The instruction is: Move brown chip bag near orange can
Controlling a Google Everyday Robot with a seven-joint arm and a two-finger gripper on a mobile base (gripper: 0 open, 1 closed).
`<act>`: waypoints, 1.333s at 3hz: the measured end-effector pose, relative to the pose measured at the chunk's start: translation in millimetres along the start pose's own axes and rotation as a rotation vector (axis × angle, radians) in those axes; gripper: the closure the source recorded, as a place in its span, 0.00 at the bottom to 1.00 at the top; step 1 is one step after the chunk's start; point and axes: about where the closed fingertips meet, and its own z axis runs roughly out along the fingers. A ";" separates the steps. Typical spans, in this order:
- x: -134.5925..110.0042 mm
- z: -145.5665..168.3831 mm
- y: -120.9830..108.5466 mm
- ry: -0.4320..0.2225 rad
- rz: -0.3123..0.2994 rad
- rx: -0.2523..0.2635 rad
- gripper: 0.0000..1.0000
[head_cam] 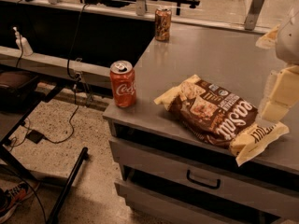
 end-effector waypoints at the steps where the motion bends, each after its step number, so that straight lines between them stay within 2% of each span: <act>1: -0.2 2.9 0.0 0.002 0.007 -0.005 0.00; 2: -0.5 32.0 1.7 0.025 0.073 -0.063 0.00; 3: -7.4 73.4 7.3 0.076 0.136 -0.144 0.00; 4: -12.8 106.7 17.1 0.120 0.204 -0.201 0.00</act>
Offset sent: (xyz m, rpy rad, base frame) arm 0.0169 0.0117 -0.0744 0.0287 0.2028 -0.1458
